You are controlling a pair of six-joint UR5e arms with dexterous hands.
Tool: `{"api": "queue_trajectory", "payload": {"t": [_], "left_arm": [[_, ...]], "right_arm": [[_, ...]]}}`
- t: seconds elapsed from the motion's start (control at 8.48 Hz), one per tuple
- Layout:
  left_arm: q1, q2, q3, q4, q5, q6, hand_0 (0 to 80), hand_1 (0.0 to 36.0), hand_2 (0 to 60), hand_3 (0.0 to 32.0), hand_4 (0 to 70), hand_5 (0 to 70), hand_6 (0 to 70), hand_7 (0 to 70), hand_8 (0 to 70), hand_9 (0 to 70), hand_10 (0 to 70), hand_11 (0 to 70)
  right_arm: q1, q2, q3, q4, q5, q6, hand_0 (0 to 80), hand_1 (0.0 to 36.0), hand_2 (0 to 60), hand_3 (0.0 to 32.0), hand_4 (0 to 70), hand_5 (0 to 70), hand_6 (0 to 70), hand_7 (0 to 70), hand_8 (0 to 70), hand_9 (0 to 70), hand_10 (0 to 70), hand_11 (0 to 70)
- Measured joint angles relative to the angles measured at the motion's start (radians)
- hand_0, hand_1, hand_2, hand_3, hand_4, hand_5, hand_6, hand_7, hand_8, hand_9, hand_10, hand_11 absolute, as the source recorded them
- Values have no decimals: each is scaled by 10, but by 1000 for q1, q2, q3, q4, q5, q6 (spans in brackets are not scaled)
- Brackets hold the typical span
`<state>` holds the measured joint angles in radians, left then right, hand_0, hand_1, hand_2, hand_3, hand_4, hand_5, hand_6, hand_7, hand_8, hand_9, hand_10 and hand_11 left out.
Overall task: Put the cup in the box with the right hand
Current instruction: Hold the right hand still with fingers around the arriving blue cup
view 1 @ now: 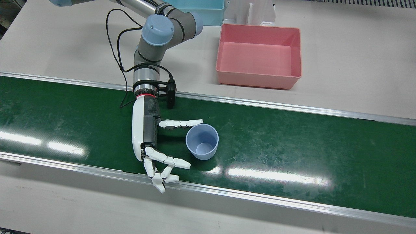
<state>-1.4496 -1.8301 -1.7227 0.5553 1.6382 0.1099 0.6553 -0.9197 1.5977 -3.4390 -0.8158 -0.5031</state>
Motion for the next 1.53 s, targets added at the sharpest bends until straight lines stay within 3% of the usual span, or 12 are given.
{"api": "queue_trajectory", "payload": {"t": [0.24,1.53], "left_arm": [[0,0,0,0,0,0,0,0,0,0,0,0,0,0,0,0,0,0],[0,0,0,0,-1,1,0,0,0,0,0,0,0,0,0,0,0,0]], "right_arm": [[0,-1,2,0,-2,-1,547,84,0,8,311,62,142,700,232,355,80,121],[-8,-35,37,-31,-10,-2,583,116,0,16,293,74,142,692,236,358,87,134]]}}
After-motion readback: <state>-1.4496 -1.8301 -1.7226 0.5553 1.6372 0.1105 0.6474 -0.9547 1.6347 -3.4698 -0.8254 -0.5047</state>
